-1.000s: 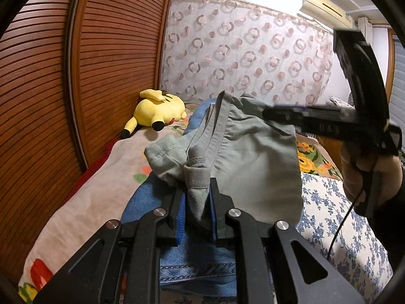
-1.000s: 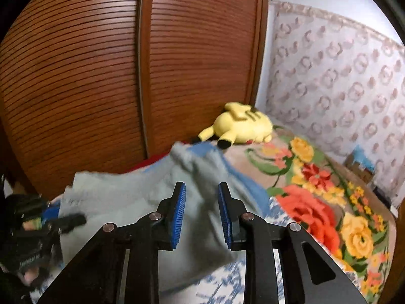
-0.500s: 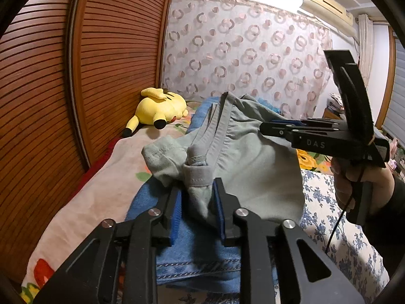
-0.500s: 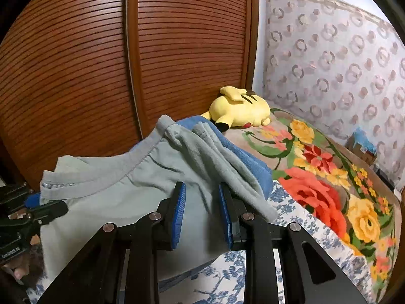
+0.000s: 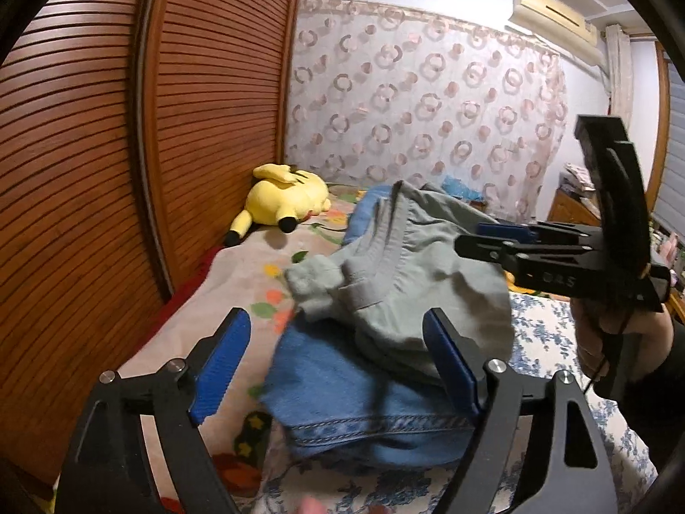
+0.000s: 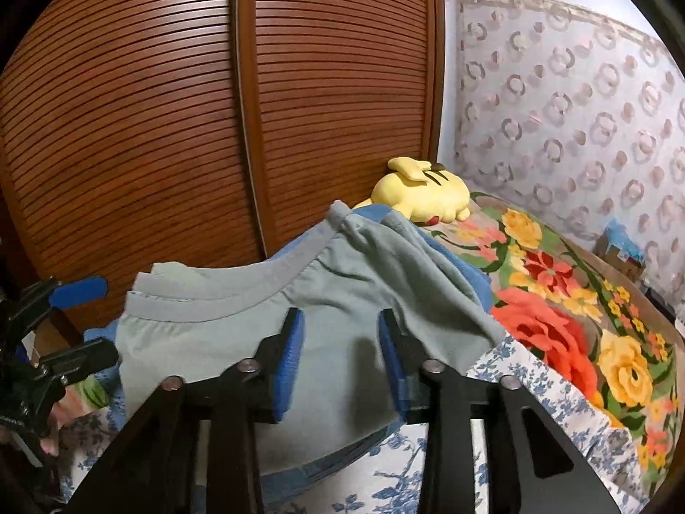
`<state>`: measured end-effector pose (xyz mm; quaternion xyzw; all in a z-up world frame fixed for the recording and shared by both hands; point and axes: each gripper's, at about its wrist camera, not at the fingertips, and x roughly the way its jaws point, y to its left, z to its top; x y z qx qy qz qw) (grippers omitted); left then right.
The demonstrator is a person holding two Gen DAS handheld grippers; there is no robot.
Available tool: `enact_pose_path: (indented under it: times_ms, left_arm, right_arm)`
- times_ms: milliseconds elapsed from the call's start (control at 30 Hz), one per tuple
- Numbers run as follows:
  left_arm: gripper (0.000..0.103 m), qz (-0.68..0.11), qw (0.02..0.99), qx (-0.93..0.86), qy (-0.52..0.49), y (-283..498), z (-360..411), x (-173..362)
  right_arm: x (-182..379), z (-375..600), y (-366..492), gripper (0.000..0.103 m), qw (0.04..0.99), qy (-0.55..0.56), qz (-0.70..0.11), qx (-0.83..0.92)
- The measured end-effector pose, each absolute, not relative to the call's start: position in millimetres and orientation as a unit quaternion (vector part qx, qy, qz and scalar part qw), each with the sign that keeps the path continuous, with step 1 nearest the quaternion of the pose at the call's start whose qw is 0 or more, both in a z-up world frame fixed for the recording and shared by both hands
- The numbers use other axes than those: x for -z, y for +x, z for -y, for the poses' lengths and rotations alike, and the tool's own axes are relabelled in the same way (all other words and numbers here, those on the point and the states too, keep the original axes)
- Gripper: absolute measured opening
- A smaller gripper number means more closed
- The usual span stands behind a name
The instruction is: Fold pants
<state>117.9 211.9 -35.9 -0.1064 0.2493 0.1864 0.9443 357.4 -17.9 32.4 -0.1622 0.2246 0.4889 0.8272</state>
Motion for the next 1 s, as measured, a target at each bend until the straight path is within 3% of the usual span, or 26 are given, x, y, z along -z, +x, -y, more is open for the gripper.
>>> enact_pose_path:
  times_ms: [500,767,1000]
  left_arm:
    - [0.083,-0.257,0.942,-0.192,-0.095,90.9,-208.6,32.1]
    - [0.083,-0.268,0.944,-0.176,-0.083,74.6,-193.0,34.8]
    - [0.083,-0.274,0.947,-0.139,-0.090,62.2,-178.8,34.7]
  right_arm:
    - [-32.0,37.2,319.7,0.067,0.833,-0.144,-0.223,-0.485]
    - [-27.8,55.5,292.0,0.069,0.845,-0.130,-0.223,-0.468]
    - [-26.0,77.0,258.8,0.079,0.858,-0.122,-0.219,-0.448]
